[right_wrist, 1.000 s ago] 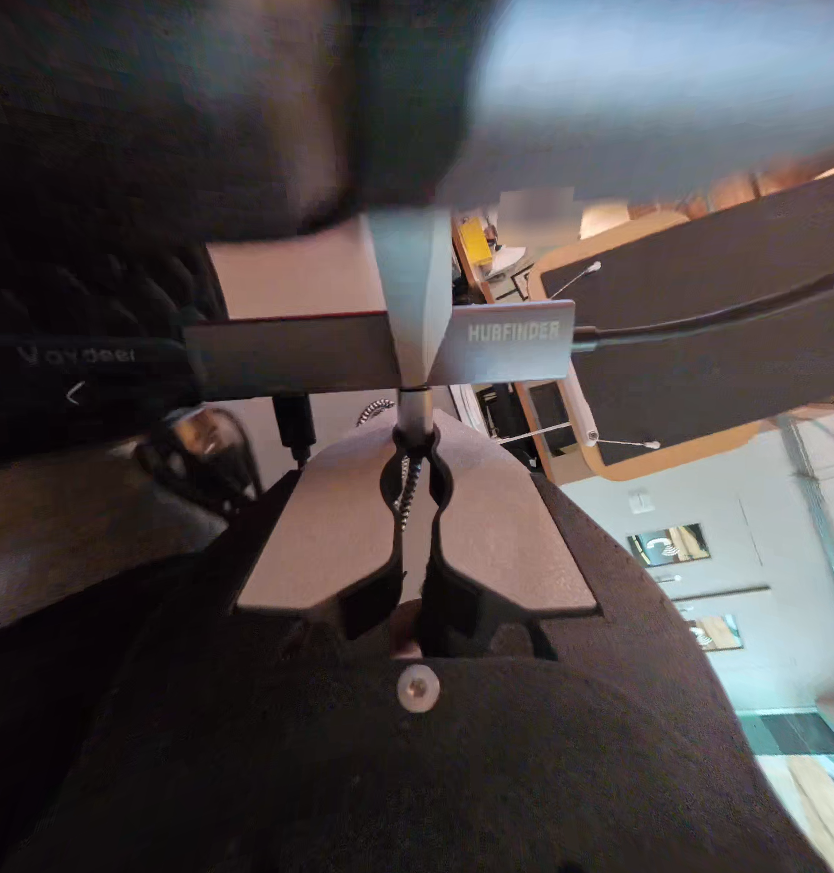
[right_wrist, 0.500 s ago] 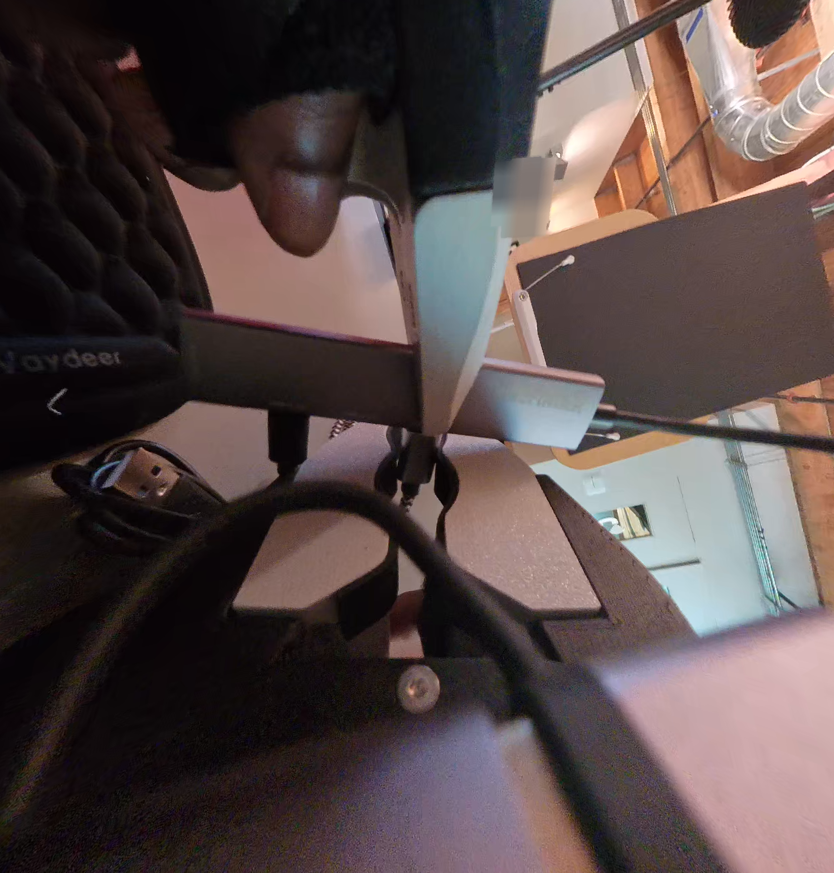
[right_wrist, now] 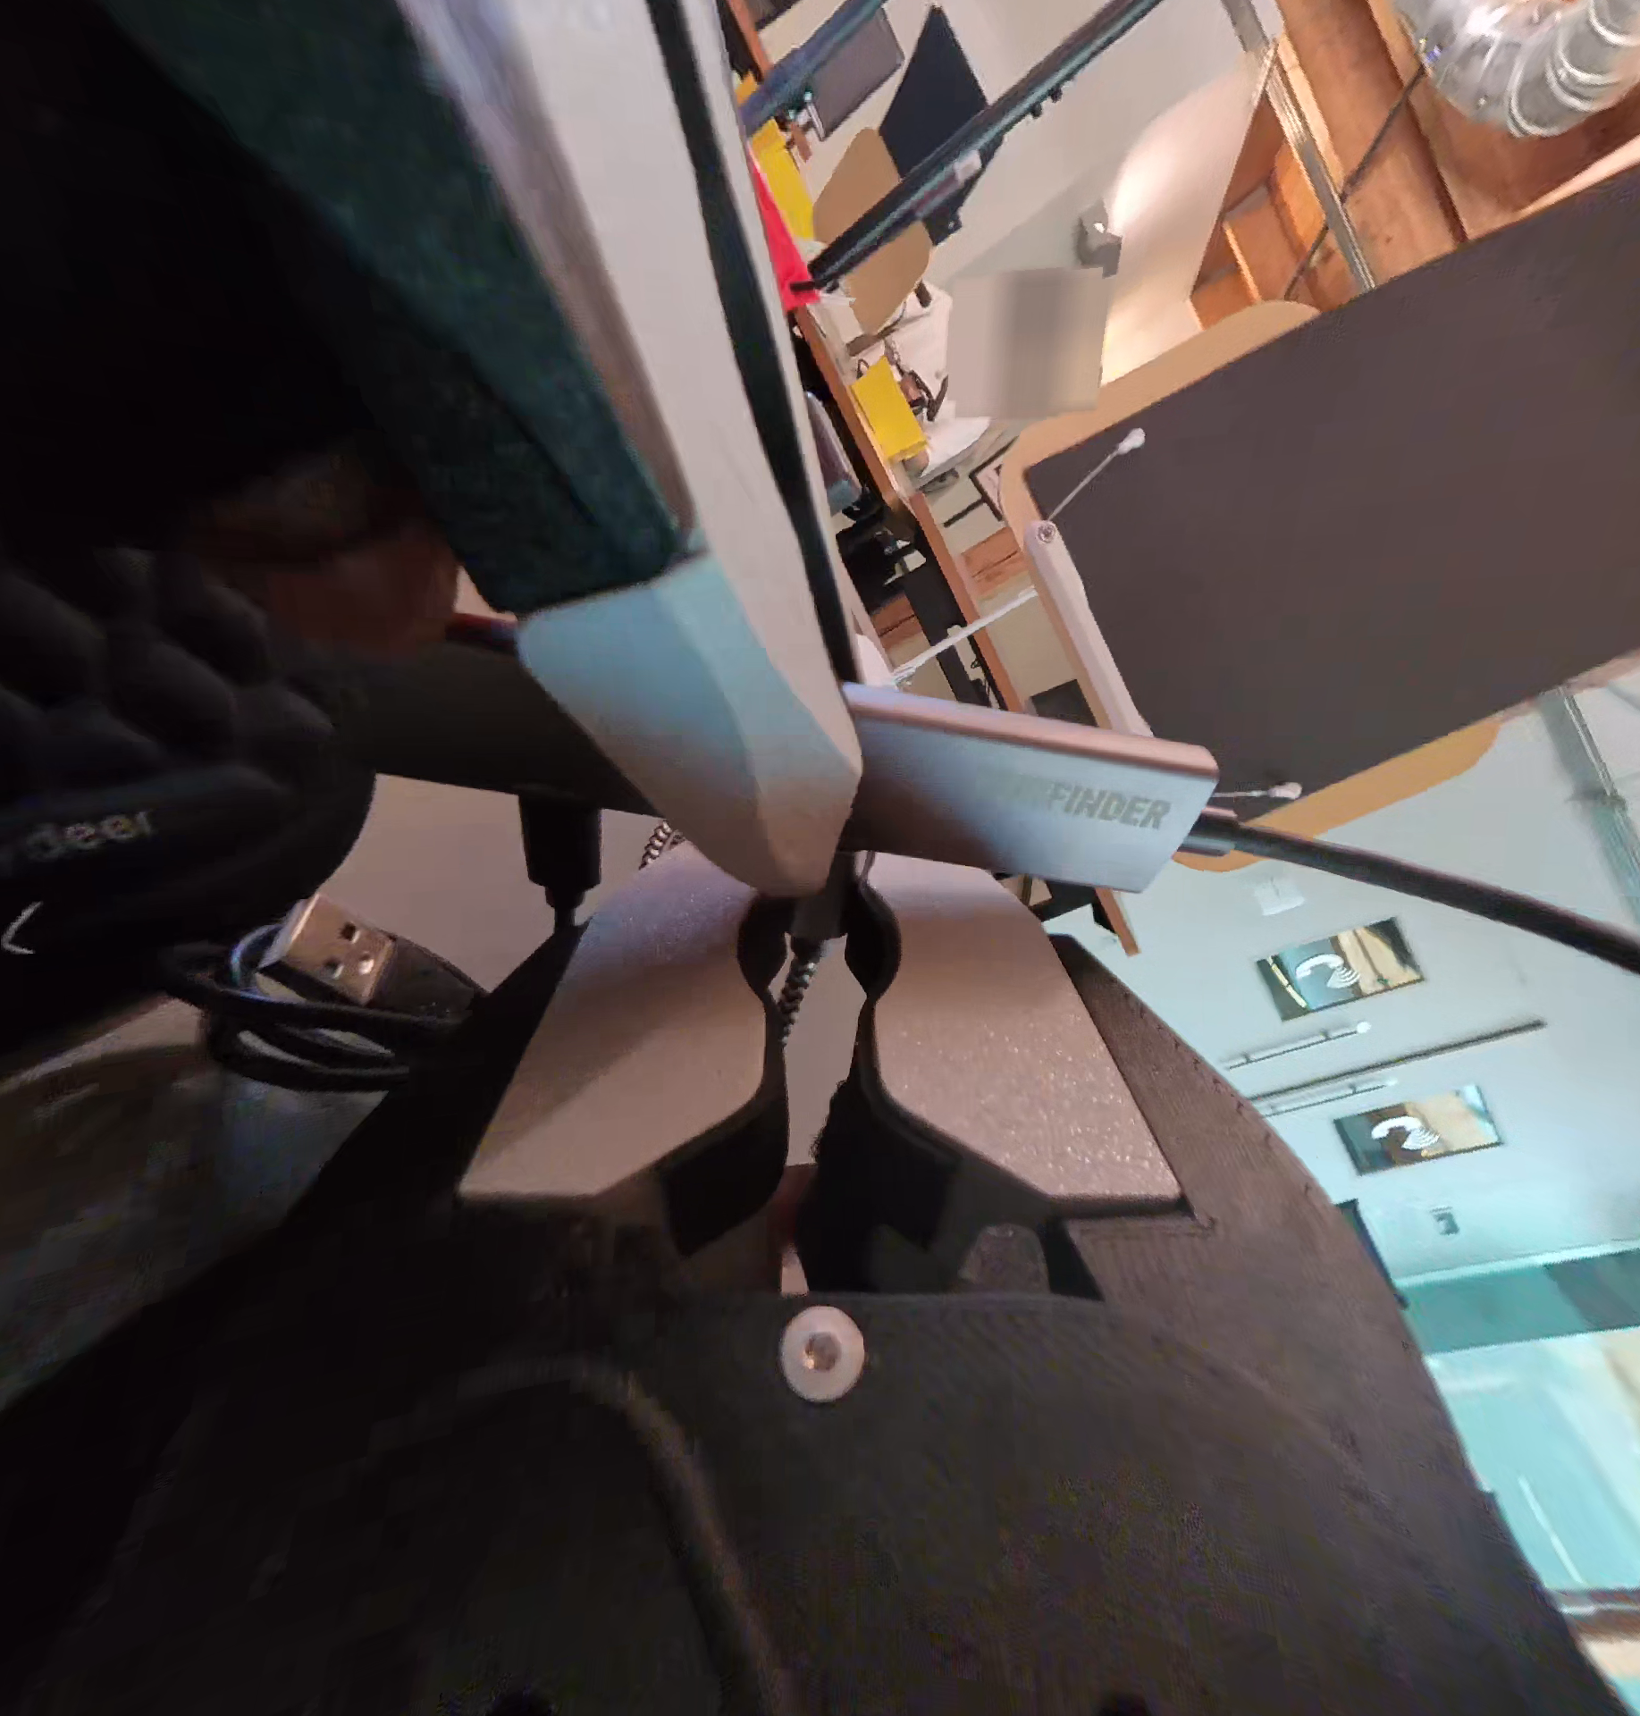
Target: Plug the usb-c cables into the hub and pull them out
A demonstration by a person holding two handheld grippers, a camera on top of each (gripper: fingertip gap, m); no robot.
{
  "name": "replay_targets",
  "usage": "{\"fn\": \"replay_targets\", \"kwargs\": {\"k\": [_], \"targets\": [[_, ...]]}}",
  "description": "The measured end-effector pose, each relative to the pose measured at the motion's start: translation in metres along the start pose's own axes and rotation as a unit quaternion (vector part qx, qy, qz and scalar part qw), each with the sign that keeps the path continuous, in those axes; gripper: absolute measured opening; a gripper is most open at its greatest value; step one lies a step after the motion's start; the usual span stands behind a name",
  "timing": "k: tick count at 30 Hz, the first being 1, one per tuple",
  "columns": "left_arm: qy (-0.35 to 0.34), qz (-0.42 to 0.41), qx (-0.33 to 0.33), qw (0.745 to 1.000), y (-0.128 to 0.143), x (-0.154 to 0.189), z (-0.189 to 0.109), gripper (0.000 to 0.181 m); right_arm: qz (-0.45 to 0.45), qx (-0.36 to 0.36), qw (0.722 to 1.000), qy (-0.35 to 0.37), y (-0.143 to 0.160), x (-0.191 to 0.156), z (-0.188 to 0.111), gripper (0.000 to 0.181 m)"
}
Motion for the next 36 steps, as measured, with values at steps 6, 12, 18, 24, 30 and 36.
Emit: {"fn": "replay_targets", "kwargs": {"k": [6,12,18,24,30,36], "targets": [[-0.026,0.073,-0.02,0.997,-0.018,0.005,-0.002,0.006,0.055,0.034,0.998,0.006,-0.002,0.007,-0.005,0.008],[-0.014,0.039,0.006,0.999,-0.018,-0.003,0.002,0.006,0.081,0.021,0.996,0.011,0.0,0.011,-0.001,0.008],[0.006,-0.005,0.066,0.998,-0.007,-0.015,0.004,0.024,-0.018,-0.022,1.0,0.008,0.001,0.0,0.004,0.008],[0.017,-0.007,0.065,0.998,-0.009,-0.015,0.013,0.007,-0.032,-0.035,0.999,0.005,0.0,-0.004,0.006,0.008],[0.019,0.025,0.003,0.999,-0.011,-0.013,0.002,0.006,-0.036,-0.036,0.999,0.01,0.003,-0.004,0.008,0.009],[0.015,0.061,-0.056,0.996,-0.017,-0.009,-0.009,0.007,-0.031,-0.019,0.999,-0.008,-0.001,-0.008,0.006,0.008]]}}
Point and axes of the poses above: each gripper's, where its closed fingertips meet, z out along the fingers, y out of its underside, x = y × z across the jaws, the point moved 9 cm from there along -z, back along the fingers, and after that the axes turned 11 degrees about z, right-handed, at the moved point
